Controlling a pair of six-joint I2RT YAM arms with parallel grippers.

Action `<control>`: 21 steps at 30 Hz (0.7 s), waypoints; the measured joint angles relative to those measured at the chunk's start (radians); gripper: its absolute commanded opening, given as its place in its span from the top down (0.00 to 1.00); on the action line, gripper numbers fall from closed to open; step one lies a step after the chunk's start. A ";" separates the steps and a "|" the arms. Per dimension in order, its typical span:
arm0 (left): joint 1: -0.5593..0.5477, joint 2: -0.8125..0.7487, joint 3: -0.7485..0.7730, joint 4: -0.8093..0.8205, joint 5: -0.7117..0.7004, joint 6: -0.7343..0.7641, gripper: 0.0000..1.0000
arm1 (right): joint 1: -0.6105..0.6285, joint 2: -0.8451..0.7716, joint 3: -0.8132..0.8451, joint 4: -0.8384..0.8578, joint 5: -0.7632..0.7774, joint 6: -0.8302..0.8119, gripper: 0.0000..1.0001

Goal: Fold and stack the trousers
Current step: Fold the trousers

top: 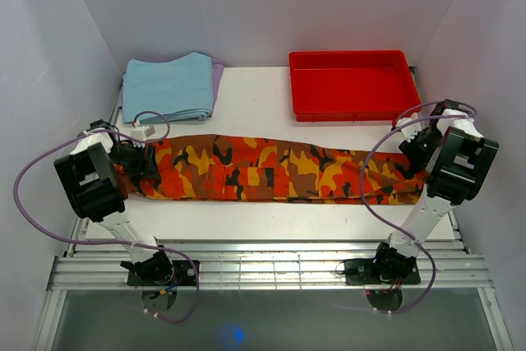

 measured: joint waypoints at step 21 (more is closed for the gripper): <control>0.000 0.005 0.003 0.001 -0.005 0.001 0.36 | 0.022 0.041 0.201 -0.074 0.058 -0.031 0.85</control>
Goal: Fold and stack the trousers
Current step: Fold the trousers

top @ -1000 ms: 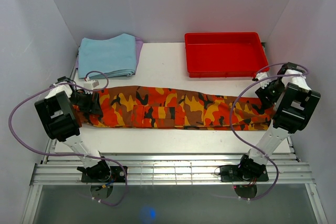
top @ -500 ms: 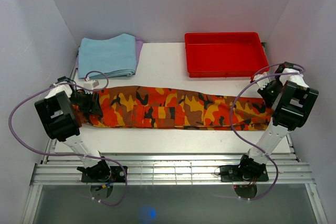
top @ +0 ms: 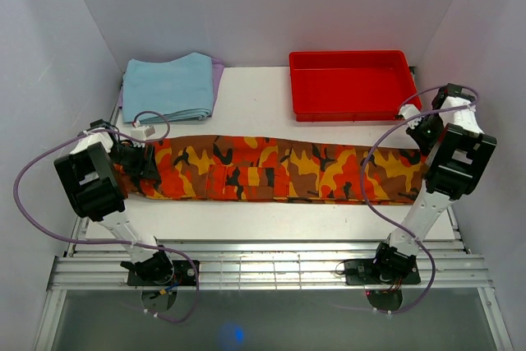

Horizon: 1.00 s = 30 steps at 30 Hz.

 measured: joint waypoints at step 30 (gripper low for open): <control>0.075 -0.105 0.200 0.021 -0.039 -0.275 0.10 | 0.283 -0.149 -0.235 -0.135 -0.130 0.259 0.32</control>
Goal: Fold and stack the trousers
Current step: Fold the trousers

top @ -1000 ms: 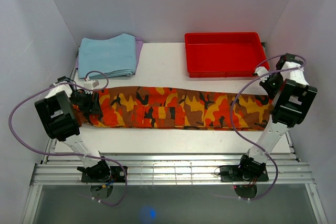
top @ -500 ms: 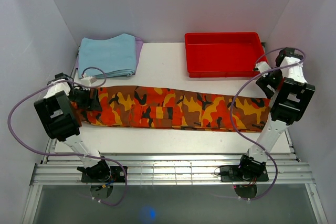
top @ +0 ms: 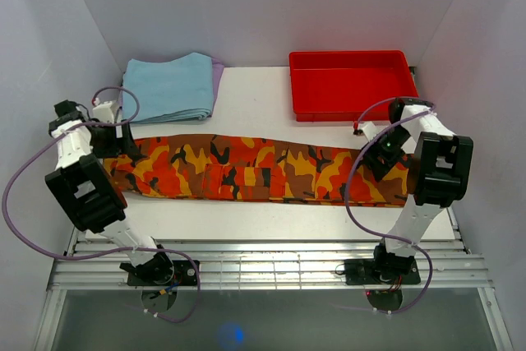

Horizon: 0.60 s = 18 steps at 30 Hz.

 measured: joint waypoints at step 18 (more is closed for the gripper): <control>0.383 -0.036 -0.240 0.035 0.020 -0.153 0.09 | -0.013 0.047 -0.156 0.072 0.261 0.003 0.34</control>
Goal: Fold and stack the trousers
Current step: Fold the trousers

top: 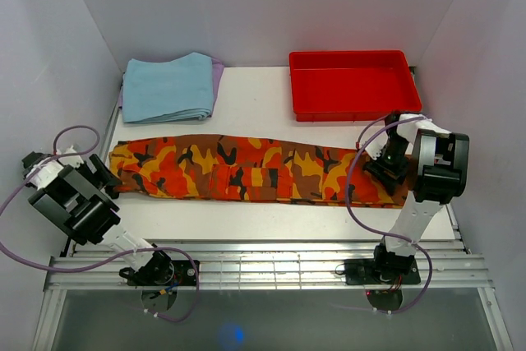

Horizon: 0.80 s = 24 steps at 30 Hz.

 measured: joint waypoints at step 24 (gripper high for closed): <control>-0.013 0.055 -0.065 0.304 0.320 -0.347 1.00 | -0.019 0.020 -0.032 0.059 0.193 -0.066 0.36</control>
